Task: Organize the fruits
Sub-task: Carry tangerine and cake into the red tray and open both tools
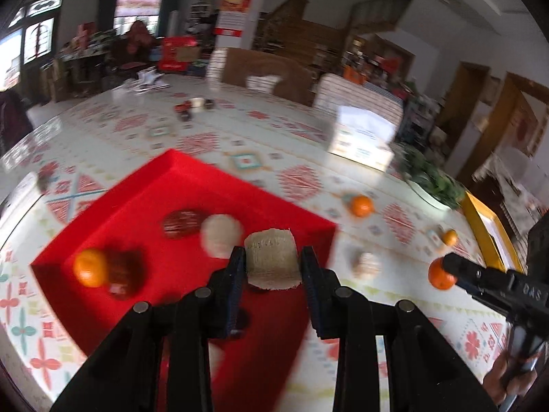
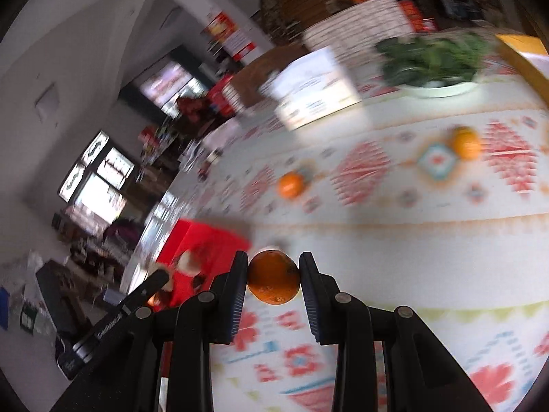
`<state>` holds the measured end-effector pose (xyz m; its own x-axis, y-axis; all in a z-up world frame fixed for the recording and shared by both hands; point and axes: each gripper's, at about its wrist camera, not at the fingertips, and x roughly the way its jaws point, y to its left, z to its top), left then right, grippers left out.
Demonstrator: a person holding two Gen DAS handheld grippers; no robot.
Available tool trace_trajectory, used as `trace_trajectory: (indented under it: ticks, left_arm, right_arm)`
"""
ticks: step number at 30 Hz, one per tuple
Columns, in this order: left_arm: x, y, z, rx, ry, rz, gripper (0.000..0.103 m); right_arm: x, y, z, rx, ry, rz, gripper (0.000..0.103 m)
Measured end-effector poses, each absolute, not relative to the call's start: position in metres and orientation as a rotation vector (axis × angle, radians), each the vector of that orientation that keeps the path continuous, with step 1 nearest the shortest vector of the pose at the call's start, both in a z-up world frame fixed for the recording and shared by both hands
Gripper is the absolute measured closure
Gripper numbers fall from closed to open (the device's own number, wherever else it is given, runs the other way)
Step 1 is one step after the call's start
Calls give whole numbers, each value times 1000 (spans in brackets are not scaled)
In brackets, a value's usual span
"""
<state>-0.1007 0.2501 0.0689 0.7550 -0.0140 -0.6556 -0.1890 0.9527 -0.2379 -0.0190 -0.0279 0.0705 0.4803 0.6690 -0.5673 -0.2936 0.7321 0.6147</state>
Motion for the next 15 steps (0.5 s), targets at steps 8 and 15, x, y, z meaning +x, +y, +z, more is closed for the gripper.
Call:
trace_trajectory:
  ticks: [8,15]
  left_arm:
    - [-117,312,51,-401,727,161,71]
    - [-118,337,44,-455,732,174,71]
  right_arm:
    - [-20,77,72,334,944,723,69]
    - [-22,128,65,236,963,741,69]
